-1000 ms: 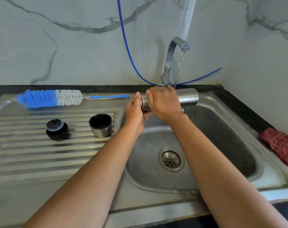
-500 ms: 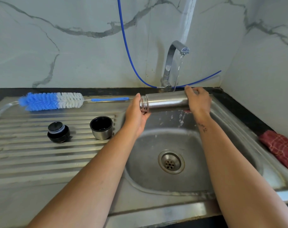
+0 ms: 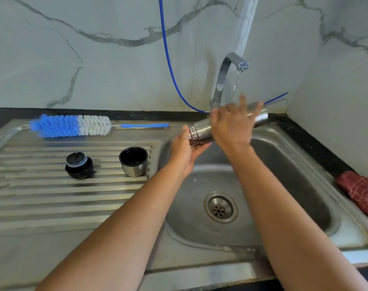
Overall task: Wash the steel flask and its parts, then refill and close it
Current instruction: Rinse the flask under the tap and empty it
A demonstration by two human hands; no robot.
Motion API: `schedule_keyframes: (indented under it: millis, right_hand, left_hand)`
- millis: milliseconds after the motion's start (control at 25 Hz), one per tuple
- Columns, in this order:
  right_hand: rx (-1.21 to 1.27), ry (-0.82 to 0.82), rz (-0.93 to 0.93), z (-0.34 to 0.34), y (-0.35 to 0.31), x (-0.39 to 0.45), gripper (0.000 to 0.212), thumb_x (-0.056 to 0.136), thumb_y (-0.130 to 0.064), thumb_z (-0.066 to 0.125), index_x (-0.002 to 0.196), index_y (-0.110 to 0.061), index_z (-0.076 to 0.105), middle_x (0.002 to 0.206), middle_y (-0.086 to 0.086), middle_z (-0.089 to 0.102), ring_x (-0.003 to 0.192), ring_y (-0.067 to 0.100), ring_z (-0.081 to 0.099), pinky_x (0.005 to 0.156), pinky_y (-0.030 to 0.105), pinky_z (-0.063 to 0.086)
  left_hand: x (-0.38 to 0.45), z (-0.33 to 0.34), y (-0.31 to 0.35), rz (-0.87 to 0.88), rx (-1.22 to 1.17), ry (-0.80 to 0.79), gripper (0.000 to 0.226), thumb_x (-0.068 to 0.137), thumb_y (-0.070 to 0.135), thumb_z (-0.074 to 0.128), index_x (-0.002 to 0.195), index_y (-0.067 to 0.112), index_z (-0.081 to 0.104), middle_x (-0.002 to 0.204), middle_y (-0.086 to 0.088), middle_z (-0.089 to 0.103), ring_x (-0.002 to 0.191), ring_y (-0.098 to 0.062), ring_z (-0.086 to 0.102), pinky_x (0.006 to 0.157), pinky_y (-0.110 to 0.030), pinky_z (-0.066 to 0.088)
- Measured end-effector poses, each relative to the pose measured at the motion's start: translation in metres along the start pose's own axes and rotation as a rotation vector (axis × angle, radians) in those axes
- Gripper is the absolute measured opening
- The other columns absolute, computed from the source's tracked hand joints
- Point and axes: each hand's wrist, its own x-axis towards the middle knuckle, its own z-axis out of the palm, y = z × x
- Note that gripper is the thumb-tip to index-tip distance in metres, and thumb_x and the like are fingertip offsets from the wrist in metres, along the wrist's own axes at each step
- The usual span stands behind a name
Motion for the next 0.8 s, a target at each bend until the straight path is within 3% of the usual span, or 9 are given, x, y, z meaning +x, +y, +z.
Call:
schedule_keyframes:
  millis: [80,160,240,320,400,480,560,680,800]
  right_hand:
    - [0.036,0.014,-0.256,0.004,-0.025,-0.011,0.052,0.104,-0.042,0.033,0.088,-0.016,0.075,0.097,0.010,0.077,0.101,0.032,0.068,0.114,0.062,0.030]
    - [0.078,0.079,-0.305,-0.001,-0.010,-0.006,0.050,0.103,-0.041,0.036,0.083,-0.017,0.074,0.085,0.008,0.075,0.086,0.031,0.069,0.105,0.058,0.038]
    - [0.017,0.018,-0.034,-0.010,0.025,0.007,0.052,0.104,-0.041,0.031,0.096,-0.014,0.076,0.101,0.013,0.073,0.103,0.034,0.064,0.112,0.068,0.026]
    - [-0.043,-0.069,0.214,-0.017,0.045,0.012,0.055,0.104,-0.035,0.026,0.110,-0.008,0.073,0.117,0.018,0.068,0.124,0.037,0.055,0.114,0.074,0.012]
    - [-0.098,-0.077,0.078,-0.014,0.023,0.002,0.055,0.100,-0.028,0.022,0.099,-0.006,0.073,0.101,0.020,0.071,0.107,0.037,0.063,0.113,0.073,0.022]
    - [-0.009,-0.049,-0.241,-0.001,-0.007,-0.010,0.054,0.097,-0.030,0.021,0.085,-0.012,0.070,0.082,0.013,0.071,0.081,0.033,0.067,0.105,0.062,0.039]
    - [0.108,-0.088,-0.305,-0.005,-0.009,-0.008,0.053,0.102,-0.040,0.023,0.084,-0.019,0.069,0.083,0.006,0.072,0.077,0.028,0.064,0.098,0.051,0.042]
    - [0.179,-0.083,0.068,-0.012,0.032,0.013,0.049,0.103,-0.050,0.033,0.108,-0.018,0.069,0.112,0.008,0.067,0.102,0.029,0.059,0.106,0.056,0.036]
    - [0.861,-0.197,0.421,-0.022,0.051,0.018,0.059,0.099,-0.058,0.050,0.138,-0.015,0.056,0.131,0.007,0.059,0.122,0.025,0.056,0.106,0.039,0.042]
  left_hand:
    - [0.002,-0.003,0.000,0.023,0.037,0.027,0.035,0.111,0.033,0.040,0.104,0.006,0.062,0.093,-0.017,0.070,0.081,-0.023,0.072,0.071,-0.040,0.062]
    - [0.002,-0.006,0.005,0.052,0.053,0.032,0.036,0.110,0.034,0.043,0.117,0.003,0.060,0.102,-0.019,0.071,0.089,-0.025,0.072,0.070,-0.039,0.063]
    - [0.002,-0.008,0.010,0.072,0.048,0.023,0.032,0.109,0.033,0.046,0.123,0.006,0.055,0.114,-0.021,0.068,0.101,-0.030,0.071,0.082,-0.044,0.063]
    - [0.000,-0.006,0.011,0.084,0.064,0.026,0.022,0.109,0.031,0.047,0.113,0.012,0.055,0.116,-0.019,0.067,0.104,-0.030,0.069,0.089,-0.048,0.061]
    - [-0.001,-0.005,0.008,0.096,0.100,0.027,0.023,0.109,0.031,0.046,0.114,0.010,0.054,0.122,-0.024,0.066,0.105,-0.031,0.068,0.089,-0.049,0.060]
    - [0.000,-0.005,0.005,0.104,0.123,0.030,0.030,0.109,0.032,0.045,0.122,0.006,0.053,0.127,-0.029,0.064,0.103,-0.033,0.069,0.088,-0.049,0.061]
    - [-0.002,-0.007,0.008,0.115,0.121,0.039,0.027,0.109,0.031,0.045,0.119,0.008,0.055,0.126,-0.028,0.064,0.108,-0.035,0.069,0.088,-0.048,0.061]
    - [-0.009,-0.005,0.016,0.122,0.044,0.088,0.016,0.109,0.028,0.046,0.109,0.014,0.054,0.120,-0.022,0.066,0.109,-0.034,0.069,0.084,-0.045,0.062]
    - [-0.013,-0.010,0.013,0.082,-0.033,0.195,0.024,0.107,0.026,0.042,0.118,0.009,0.056,0.119,-0.020,0.068,0.103,-0.032,0.071,0.081,-0.045,0.064]
